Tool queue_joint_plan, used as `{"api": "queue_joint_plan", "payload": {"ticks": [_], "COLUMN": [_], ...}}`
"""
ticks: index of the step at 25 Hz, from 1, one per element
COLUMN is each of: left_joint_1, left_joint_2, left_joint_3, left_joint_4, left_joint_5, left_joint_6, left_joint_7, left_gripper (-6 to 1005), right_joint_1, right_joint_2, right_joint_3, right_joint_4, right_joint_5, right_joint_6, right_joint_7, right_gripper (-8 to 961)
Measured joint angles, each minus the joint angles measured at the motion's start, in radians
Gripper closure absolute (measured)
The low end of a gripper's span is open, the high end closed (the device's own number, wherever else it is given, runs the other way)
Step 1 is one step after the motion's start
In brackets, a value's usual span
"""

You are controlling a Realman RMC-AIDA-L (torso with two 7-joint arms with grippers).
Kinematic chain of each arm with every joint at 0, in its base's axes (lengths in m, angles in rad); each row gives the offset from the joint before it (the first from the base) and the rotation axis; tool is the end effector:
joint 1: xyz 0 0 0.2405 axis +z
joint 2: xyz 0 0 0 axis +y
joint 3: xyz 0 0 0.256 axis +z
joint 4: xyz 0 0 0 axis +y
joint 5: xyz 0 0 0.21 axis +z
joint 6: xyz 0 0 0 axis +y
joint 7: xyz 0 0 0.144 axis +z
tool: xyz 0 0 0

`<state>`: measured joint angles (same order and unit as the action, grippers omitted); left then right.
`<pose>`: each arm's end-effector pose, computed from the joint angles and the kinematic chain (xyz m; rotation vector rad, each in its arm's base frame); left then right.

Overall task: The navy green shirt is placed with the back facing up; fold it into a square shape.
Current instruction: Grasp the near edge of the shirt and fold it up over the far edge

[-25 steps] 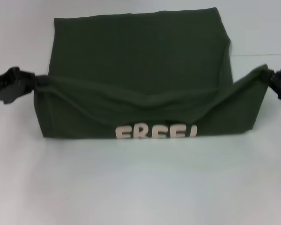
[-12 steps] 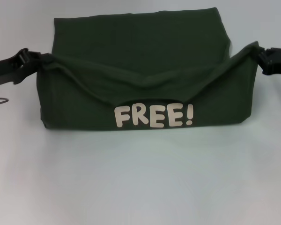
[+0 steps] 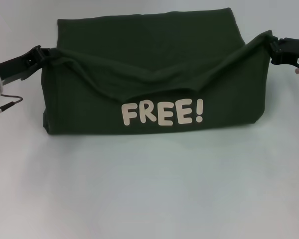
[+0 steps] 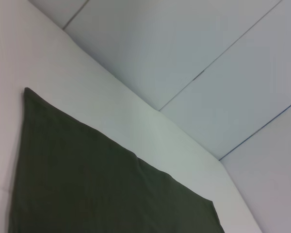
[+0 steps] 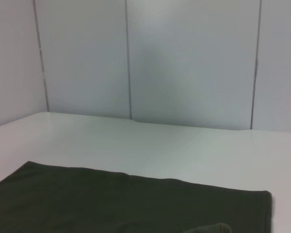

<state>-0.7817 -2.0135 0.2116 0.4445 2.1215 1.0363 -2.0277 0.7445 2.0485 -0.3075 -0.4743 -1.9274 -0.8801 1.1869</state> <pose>-0.2761 0.4383 0.0452 -1.8235 -1.5330 -0.9541 0.2884 0.4430 0.0508 -1.9819 0.6962 0.5308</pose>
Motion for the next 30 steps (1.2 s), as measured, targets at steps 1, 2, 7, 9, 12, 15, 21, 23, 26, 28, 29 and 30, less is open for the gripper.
{"api": "queue_joint_plan", "payload": {"ticks": [1, 2, 7, 9, 12, 15, 21, 23, 26, 28, 29, 30], "left_joint_1": [-0.002, -0.005, -0.012, -0.016, -0.024, -0.029, -0.034, -0.034, -0.034, -0.034, -0.034, -0.034], "left_joint_2": [-0.002, -0.004, -0.014, -0.021, -0.036, -0.047, -0.054, -0.057, -0.059, -0.062, -0.063, -0.064], "left_joint_3": [0.000, 0.000, 0.000, 0.000, 0.000, 0.000, 0.001, 0.000, 0.000, 0.000, 0.000, 0.000], "left_joint_4": [-0.004, -0.009, -0.041, -0.047, -0.050, -0.056, -0.060, -0.060, -0.060, -0.060, -0.060, -0.060], "left_joint_5": [-0.003, -0.006, -0.045, -0.055, -0.068, -0.082, -0.105, -0.110, -0.110, -0.110, -0.110, -0.110], "left_joint_6": [-0.010, -0.022, -0.071, -0.091, -0.133, -0.170, -0.202, -0.220, -0.234, -0.245, -0.248, -0.250], "left_joint_7": [0.009, 0.019, 0.080, 0.100, 0.134, 0.165, 0.192, 0.199, 0.204, 0.208, 0.209, 0.211], "left_gripper": [957, 957, 958, 958, 958, 958, 958, 958, 957, 957, 957, 957], "right_joint_1": [0.002, 0.005, 0.025, 0.035, 0.046, 0.054, 0.060, 0.060, 0.060, 0.060, 0.060, 0.060], "right_joint_2": [0.002, 0.005, 0.018, 0.025, 0.031, 0.035, 0.037, 0.037, 0.038, 0.038, 0.038, 0.038], "right_joint_3": [-0.010, -0.018, -0.052, -0.055, -0.056, -0.057, -0.058, -0.058, -0.058, -0.058, -0.058, -0.058], "right_joint_4": [0.002, 0.005, 0.024, 0.032, 0.047, 0.063, 0.091, 0.098, 0.101, 0.101, 0.101, 0.102], "right_joint_5": [0.014, 0.027, 0.088, 0.114, 0.144, 0.165, 0.175, 0.182, 0.194, 0.201, 0.201, 0.202], "right_joint_6": [0.016, 0.034, 0.118, 0.152, 0.194, 0.226, 0.280, 0.299, 0.329, 0.344, 0.347, 0.348], "right_joint_7": [-0.005, -0.012, -0.070, -0.100, -0.141, -0.176, -0.199, -0.200, -0.201, -0.201, -0.201, -0.201], "right_gripper": [916, 916, 916, 916, 916, 916, 915, 915, 915, 915, 915, 915]}}
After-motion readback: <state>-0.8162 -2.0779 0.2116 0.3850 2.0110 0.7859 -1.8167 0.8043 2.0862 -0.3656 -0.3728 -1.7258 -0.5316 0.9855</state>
